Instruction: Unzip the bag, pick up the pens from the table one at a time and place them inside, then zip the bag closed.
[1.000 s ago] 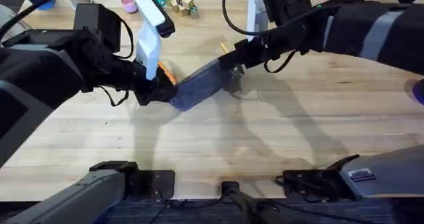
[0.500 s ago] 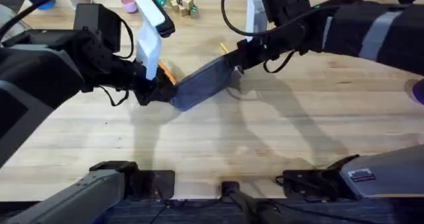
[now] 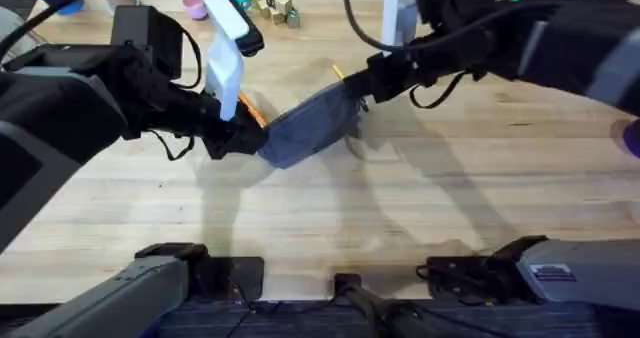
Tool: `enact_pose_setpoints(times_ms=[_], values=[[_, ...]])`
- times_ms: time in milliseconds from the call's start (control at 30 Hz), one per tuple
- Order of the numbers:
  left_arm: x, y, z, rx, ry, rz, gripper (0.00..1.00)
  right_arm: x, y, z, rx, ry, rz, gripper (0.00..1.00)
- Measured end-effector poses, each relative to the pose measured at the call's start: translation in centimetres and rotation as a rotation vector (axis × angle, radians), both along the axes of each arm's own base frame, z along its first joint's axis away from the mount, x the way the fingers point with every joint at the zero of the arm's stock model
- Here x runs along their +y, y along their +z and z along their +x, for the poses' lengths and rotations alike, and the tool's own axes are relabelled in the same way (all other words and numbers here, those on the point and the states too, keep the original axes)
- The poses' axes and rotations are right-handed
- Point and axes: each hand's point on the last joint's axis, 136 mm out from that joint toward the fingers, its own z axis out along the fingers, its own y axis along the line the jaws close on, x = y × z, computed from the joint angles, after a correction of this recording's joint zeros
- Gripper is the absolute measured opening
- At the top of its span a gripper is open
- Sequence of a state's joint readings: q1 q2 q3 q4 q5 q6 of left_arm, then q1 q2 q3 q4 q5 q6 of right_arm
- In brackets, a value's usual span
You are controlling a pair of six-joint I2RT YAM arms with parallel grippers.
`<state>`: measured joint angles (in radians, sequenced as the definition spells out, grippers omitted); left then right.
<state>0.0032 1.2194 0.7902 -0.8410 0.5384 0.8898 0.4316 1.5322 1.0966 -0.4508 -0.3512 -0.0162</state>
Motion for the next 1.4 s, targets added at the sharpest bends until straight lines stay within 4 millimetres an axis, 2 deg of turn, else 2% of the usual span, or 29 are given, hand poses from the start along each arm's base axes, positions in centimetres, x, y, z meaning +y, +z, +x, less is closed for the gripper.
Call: enact_pose_setpoints(times_ms=[133, 767, 1033, 1233, 1400], values=[[-0.1, 0.1, 0.0, -0.001, -0.003, -0.010, 0.043, 0.0, 1.7, -0.1, -0.045, 0.007, 0.017, 0.031], [0.1, -0.1, -0.1, 0.008, 0.002, 0.007, 0.042, 1.0, 2.2, -0.7, -0.045, 0.045, 0.053, 0.032], [1.1, -0.8, -0.5, 0.031, 0.024, 0.056, 0.042, 6.8, 4.9, -1.5, -0.240, 0.195, 0.099, 0.032], [1.3, -1.4, -1.1, 0.059, 0.028, 0.073, 0.042, 12.0, 6.8, -3.9, -0.392, 0.373, 0.149, 0.031], [1.5, -1.7, -1.5, 0.076, 0.031, 0.087, 0.042, 14.1, 7.5, -5.9, -0.468, 0.474, 0.136, 0.031]])
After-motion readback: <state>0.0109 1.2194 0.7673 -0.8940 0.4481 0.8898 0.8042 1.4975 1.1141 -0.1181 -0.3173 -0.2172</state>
